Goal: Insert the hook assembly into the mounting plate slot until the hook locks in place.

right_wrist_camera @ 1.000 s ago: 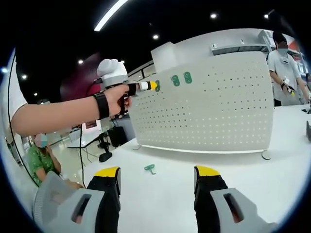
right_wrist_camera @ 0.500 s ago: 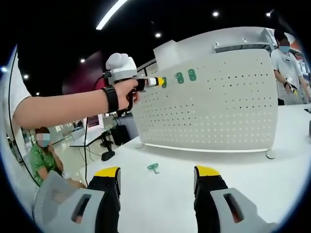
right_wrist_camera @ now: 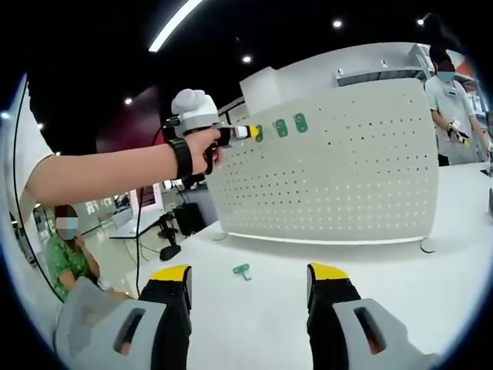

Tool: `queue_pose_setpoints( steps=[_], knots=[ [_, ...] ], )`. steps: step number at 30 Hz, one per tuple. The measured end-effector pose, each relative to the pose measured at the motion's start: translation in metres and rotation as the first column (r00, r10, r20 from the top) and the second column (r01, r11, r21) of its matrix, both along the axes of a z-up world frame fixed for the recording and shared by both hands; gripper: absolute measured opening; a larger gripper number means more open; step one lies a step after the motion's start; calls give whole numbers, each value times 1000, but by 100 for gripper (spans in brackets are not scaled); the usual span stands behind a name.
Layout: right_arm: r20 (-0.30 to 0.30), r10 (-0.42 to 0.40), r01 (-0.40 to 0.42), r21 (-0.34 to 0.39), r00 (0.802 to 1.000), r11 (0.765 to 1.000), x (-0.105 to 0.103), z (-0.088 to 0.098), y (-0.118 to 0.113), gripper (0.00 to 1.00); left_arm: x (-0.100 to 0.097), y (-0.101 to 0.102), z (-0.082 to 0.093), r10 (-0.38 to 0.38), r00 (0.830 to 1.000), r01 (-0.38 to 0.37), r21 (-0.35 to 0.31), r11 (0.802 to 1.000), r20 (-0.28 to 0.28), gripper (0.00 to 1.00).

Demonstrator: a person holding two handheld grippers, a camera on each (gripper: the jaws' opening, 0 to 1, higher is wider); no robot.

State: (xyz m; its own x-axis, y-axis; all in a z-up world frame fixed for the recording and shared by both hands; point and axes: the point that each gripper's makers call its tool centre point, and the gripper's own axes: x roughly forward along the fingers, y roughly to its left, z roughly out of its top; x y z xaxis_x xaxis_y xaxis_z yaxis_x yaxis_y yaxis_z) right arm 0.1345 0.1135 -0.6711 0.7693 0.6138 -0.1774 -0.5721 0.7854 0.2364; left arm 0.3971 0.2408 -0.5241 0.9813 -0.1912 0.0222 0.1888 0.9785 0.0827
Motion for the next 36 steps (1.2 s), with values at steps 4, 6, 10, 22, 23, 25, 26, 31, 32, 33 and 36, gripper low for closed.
queue_pose_setpoints(
  steps=[4,6,10,22,23,25,26,31,32,33,36],
  knots=[
    [1,0,0,2,1000,1000,0,0,1,61,5,-1,2,-7,1000,7,11,1000,3,3],
    [-3,-2,2,4,1000,1000,0,0,0,61,7,0,1,2,1000,-2,21,1000,2,3],
    [-2,-4,4,3,1000,1000,1,0,0,61,9,-1,3,-3,1000,3,21,1000,6,3],
    [-15,-18,18,7,1000,1000,1,-4,-5,61,14,5,-2,23,1000,-23,13,1000,-10,3],
    [-17,-20,20,7,1000,1000,1,-4,-6,61,14,4,0,24,1000,-24,15,1000,0,3],
    [-20,-22,22,5,1000,1000,1,-6,-7,61,15,2,2,12,1000,-12,-13,1000,8,3],
    [-21,-23,23,4,1000,1000,1,-6,-7,61,16,2,2,14,1000,-14,-7,1000,7,3],
    [-17,-27,27,0,999,1000,2,-5,-8,61,19,3,-2,38,999,-39,-21,999,-10,3],
    [-19,-29,29,0,999,1000,2,-6,-9,61,19,2,-2,41,999,-41,-19,999,-9,3],
    [-22,-32,33,7,999,999,2,-6,-10,61,19,0,-3,41,999,-41,-9,999,-9,3],
    [-21,-36,36,6,999,999,1,-6,-11,61,17,1,-2,52,999,-52,-22,998,-13,3]
  ],
)
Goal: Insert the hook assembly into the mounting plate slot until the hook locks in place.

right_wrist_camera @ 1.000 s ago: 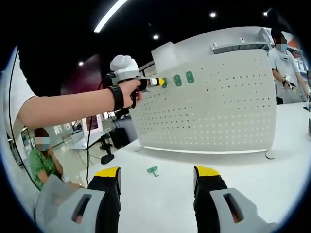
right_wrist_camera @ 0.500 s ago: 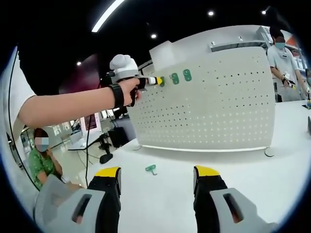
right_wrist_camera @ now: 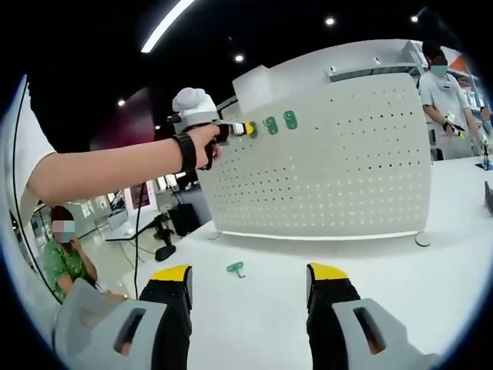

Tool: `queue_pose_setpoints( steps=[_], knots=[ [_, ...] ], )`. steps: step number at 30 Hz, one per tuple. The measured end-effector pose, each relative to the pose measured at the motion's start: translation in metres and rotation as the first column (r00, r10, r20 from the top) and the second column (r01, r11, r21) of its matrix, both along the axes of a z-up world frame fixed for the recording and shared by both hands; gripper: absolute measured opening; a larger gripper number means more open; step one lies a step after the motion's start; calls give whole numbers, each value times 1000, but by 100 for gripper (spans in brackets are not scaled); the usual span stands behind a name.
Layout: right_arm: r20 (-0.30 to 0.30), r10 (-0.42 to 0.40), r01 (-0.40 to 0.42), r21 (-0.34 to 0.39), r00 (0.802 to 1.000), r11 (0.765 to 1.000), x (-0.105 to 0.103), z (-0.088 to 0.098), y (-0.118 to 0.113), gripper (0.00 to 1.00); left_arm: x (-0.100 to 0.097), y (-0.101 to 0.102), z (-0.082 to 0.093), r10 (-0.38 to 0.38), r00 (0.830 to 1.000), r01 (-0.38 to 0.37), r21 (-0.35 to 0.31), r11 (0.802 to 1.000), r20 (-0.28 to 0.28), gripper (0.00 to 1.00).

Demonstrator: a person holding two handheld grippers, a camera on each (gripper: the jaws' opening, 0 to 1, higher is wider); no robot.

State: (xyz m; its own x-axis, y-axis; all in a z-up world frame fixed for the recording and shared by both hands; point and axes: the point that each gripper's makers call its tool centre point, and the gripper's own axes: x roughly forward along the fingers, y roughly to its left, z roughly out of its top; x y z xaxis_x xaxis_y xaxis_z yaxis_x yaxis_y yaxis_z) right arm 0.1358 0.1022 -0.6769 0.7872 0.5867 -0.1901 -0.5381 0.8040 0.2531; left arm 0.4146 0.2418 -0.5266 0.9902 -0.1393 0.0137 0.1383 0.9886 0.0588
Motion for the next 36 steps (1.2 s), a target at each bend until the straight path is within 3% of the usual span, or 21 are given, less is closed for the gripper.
queue_pose_setpoints(
  steps=[2,4,13,18,21,36],
  knots=[
    [-5,-2,2,2,1000,1000,0,-1,0,61,0,0,0,8,1000,-8,-3,1000,-4,3],
    [-5,1,-1,1,1000,1000,0,-2,0,60,0,0,-1,18,1000,-19,-54,998,-16,3],
    [-5,-6,6,4,1000,1000,0,-3,-2,60,2,-2,-1,25,1000,-25,-2,1000,-9,3],
    [-2,-6,6,-1,1000,1000,-1,-2,-3,60,6,-1,1,29,999,-30,-23,999,-19,4],
    [-2,-10,10,3,1000,1000,0,-2,-4,60,6,-3,1,28,999,-28,13,1000,-20,4],
    [-2,-9,9,10,1000,1000,0,-1,-3,60,9,-2,3,17,1000,-17,-9,1000,-22,5]
  ],
)
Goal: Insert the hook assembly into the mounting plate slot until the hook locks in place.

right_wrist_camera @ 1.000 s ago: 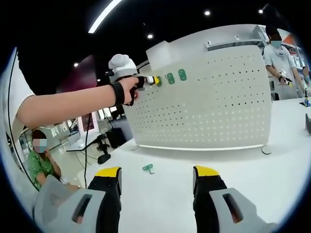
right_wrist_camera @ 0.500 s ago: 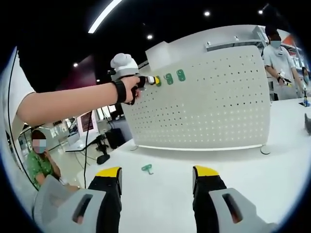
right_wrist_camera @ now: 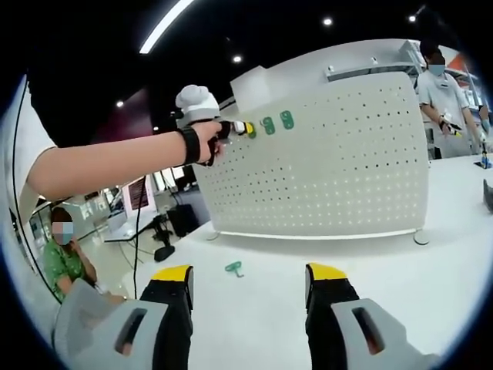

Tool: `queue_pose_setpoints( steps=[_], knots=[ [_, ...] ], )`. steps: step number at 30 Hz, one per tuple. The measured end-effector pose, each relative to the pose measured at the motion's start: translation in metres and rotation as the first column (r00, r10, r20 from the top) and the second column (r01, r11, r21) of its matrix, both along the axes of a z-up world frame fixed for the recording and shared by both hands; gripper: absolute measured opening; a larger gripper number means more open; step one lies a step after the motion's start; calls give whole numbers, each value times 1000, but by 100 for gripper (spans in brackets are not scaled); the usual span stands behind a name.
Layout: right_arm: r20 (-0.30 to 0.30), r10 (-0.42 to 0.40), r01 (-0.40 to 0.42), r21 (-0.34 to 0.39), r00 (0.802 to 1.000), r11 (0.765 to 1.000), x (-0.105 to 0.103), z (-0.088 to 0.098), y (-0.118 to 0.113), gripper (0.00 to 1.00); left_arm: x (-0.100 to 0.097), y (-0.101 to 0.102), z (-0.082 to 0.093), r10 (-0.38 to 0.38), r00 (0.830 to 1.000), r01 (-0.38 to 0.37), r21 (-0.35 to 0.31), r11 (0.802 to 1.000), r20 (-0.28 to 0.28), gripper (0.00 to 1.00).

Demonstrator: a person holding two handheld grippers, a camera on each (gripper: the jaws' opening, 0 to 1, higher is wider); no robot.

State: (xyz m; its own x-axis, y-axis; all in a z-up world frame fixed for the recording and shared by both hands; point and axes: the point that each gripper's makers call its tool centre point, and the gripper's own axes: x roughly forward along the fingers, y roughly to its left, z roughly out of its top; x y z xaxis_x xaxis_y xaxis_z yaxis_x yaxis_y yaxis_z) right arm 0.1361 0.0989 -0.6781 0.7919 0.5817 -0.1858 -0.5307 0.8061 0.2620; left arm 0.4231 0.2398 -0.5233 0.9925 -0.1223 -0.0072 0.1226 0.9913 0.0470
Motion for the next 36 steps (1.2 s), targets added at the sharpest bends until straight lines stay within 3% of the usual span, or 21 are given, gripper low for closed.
queue_pose_setpoints(
  steps=[9,17,24,36],
  knots=[
    [0,4,-4,6,1000,1000,0,0,1,59,0,-2,4,-4,1000,4,21,1000,9,4],
    [-2,1,-1,13,1000,1000,0,0,0,59,4,-4,3,1,1000,-2,-17,1000,-12,3],
    [2,-5,5,13,1000,1000,0,1,-2,59,2,-5,2,-6,1000,7,38,999,-15,3],
    [2,10,-10,8,1000,1000,-1,2,2,59,-2,-7,-1,-40,999,41,56,998,-22,9]
  ],
)
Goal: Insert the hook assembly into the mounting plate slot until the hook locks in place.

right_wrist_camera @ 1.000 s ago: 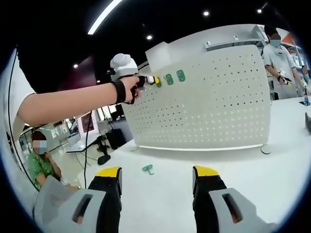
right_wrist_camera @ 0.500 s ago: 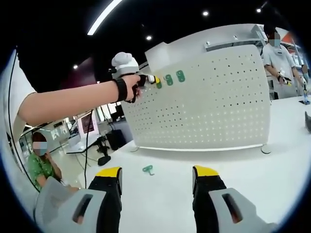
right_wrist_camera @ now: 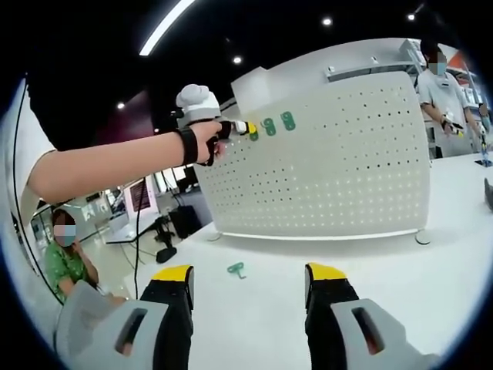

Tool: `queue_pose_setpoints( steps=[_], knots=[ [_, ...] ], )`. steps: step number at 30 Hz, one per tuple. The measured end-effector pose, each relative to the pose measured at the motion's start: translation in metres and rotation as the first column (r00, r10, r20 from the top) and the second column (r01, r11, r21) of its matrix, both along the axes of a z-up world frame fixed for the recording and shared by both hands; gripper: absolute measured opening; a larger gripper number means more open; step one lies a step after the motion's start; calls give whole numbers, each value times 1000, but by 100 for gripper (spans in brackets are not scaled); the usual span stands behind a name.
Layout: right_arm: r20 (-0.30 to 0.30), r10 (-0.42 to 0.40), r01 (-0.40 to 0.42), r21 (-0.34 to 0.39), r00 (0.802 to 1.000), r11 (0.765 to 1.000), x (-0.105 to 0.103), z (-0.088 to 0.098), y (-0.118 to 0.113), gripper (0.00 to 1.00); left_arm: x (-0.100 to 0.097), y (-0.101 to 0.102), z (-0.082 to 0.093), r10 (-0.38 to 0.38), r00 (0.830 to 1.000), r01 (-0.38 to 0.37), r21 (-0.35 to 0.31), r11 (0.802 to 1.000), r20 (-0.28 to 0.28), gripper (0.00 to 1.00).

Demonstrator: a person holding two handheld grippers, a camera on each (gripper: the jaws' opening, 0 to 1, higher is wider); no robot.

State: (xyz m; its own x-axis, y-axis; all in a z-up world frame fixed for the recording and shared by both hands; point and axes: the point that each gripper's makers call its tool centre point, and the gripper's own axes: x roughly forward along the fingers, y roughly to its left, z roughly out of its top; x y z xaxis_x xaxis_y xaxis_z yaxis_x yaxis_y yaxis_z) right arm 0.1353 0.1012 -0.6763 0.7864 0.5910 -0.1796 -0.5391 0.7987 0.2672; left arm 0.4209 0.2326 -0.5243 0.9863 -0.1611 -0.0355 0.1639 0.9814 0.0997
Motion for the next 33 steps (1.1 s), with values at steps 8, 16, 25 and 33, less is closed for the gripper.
queue_pose_setpoints(
  steps=[8,16,25,33],
  knots=[
    [3,16,-16,-8,1000,1000,0,1,4,59,-7,2,0,-17,1000,17,-2,1000,8,13],
    [5,32,-31,-15,999,999,-1,1,7,60,-14,1,-5,-52,999,53,-11,999,2,18],
    [6,39,-38,-18,999,999,-3,2,9,60,-33,-5,-13,-105,995,105,21,994,0,20],
    [3,45,-45,-15,999,999,-6,0,13,60,-46,-6,-32,-139,990,140,27,990,-38,20]
  ],
)
